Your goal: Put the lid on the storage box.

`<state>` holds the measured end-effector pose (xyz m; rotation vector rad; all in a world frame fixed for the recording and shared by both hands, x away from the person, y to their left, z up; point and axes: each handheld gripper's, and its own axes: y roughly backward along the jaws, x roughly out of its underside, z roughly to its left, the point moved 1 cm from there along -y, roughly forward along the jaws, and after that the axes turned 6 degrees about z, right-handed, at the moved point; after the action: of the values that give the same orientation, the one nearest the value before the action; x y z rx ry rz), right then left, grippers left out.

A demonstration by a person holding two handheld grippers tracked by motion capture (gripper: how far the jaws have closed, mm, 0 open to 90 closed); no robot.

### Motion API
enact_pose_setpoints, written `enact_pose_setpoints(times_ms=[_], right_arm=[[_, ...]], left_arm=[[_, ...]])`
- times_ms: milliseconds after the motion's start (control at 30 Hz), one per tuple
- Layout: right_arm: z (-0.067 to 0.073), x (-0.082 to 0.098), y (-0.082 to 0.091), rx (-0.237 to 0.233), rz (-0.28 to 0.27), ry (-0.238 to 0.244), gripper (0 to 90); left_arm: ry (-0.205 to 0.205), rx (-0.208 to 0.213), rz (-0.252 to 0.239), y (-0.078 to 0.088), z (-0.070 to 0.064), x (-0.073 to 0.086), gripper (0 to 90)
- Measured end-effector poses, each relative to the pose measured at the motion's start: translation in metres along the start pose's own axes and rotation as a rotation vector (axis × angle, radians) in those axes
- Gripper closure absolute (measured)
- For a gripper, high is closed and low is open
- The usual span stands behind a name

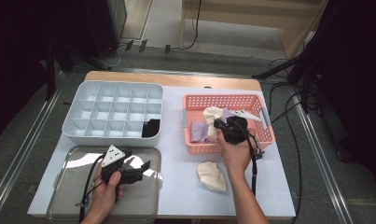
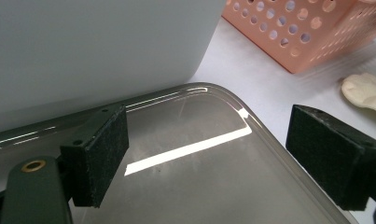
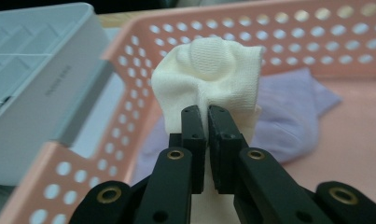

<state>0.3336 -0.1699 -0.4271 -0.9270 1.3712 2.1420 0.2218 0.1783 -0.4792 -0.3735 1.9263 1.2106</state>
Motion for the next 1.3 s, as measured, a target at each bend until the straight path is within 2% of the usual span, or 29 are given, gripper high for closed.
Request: enact_pose_setpoints(times_ms=[167,267,533,667,800,1033,1300], right_arm=[[0.017,0.002,-0.003,-0.034,-0.047,0.049,86.5],[0.022,0.006,-0.005,-0.041,-0.110,0.081,86.5],[0.027,0.008,0.002,-0.037,-0.222,0.080,86.4],[0.026,0.006,0.011,-0.040,-0.238,0.063,86.4],[0.026,0.007,0.021,-0.037,-0.244,0.071,86.4],[0.029,0.011,0.042,-0.047,-0.257,0.080,86.5],[0.029,0.021,0.064,-0.066,-0.260,0.074,86.6]], left_arm=[[0.000,-0.001,0.001,0.000,0.000,0.000,14.0],[-0.002,0.000,0.000,0.000,0.000,0.000,14.0],[-0.003,-0.002,-0.003,0.001,0.000,0.000,14.0],[-0.005,-0.005,-0.005,0.001,-0.001,0.000,14.0],[-0.011,-0.006,-0.012,0.001,-0.001,0.000,14.0],[-0.014,-0.027,-0.022,0.002,-0.002,0.001,13.9],[-0.018,-0.028,-0.027,0.001,-0.003,0.001,14.0]])
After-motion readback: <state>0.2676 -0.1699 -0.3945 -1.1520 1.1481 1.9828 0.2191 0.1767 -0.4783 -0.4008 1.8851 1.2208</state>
